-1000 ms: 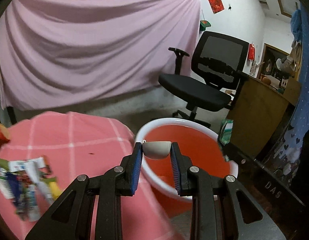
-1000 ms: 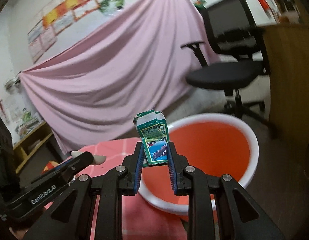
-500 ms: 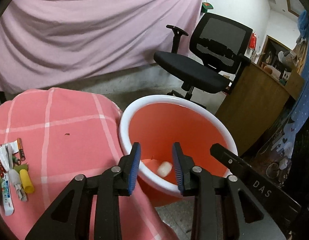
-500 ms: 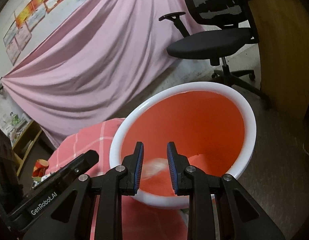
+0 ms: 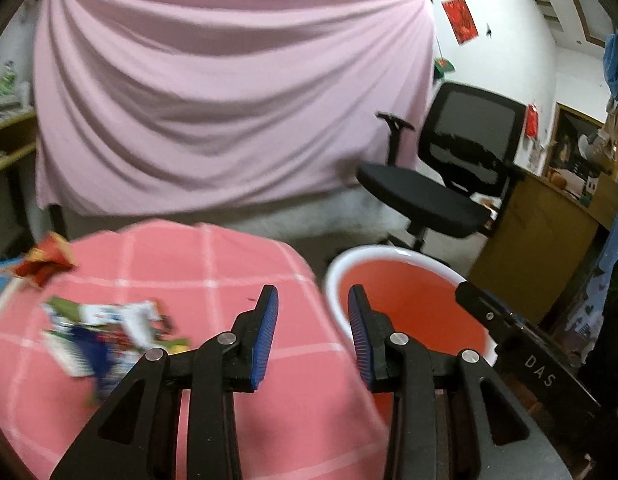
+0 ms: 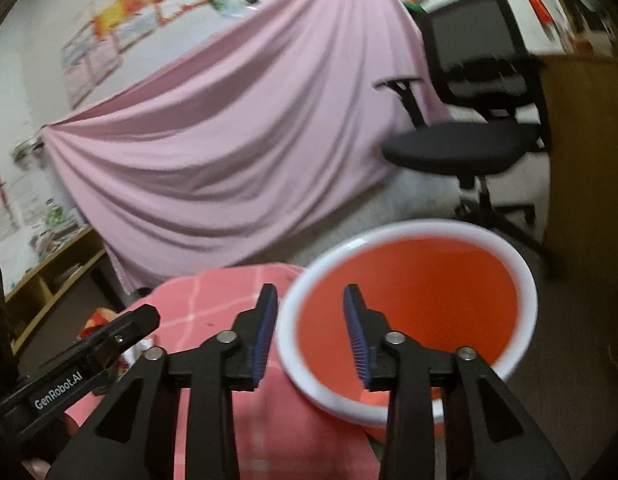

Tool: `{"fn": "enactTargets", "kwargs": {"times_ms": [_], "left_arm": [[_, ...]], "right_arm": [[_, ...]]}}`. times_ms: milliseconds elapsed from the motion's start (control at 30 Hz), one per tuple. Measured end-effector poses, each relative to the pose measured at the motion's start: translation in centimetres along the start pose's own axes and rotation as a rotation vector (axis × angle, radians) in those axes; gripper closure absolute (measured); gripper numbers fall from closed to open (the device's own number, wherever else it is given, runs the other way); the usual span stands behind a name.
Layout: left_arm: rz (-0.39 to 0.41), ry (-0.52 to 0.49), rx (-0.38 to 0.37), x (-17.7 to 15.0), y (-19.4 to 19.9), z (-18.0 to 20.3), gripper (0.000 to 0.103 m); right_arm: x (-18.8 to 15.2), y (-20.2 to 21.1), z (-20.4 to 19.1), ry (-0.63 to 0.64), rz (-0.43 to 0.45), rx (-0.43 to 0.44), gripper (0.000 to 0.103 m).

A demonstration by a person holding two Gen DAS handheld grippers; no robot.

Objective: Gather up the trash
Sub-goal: 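Open both tools to drop the items into the bucket, then move both tools back over the trash pile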

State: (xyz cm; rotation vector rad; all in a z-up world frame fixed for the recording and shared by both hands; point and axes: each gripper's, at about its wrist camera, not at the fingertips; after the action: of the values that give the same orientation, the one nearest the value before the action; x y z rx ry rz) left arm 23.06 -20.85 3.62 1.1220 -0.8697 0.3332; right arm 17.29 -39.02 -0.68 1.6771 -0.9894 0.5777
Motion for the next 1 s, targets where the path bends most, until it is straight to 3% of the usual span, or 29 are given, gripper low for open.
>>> {"fn": "enactTargets", "kwargs": {"times_ms": [167,233,367,433,533,800,1000], "left_arm": [[0.097,0.038,0.074,-2.1,3.6,-2.9,0.059],[0.126,0.053,0.102,-3.0,5.1,-4.2,0.052],[0.18,0.1,0.154,-5.0,7.6,-6.9,0.035],[0.201,0.125,0.163,-5.9,8.6,-8.1,0.014],[0.27,0.172,0.184,-7.7,10.5,-9.9,0.002],[0.299,0.196,0.26,-10.4,12.3,-12.8,0.002],[0.263,0.203,0.252,-10.3,11.4,-13.3,0.002]], "right_arm": [[-0.4,1.0,-3.0,0.08,0.061,0.053,0.069],[-0.5,1.4,-4.1,0.111,0.094,0.058,0.053],[-1.1,2.2,-6.3,0.174,0.158,0.075,0.037],[-1.4,2.4,-7.2,0.194,0.181,0.079,0.015],[-1.9,2.6,-8.5,0.22,0.22,0.073,0.001],[-3.7,2.7,-12.0,0.366,0.256,0.077,0.0],[-4.2,2.2,-12.6,0.402,0.238,0.078,0.0]]}}
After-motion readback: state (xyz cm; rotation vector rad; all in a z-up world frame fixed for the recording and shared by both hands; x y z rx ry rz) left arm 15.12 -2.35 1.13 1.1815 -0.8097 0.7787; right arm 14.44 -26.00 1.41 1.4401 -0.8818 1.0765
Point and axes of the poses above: each gripper's, at about its wrist camera, not at the fingertips, and y roughly against the way its jaws point, z to its right, x to its top, and after that the axes turned 13 degrees about -z, right-handed
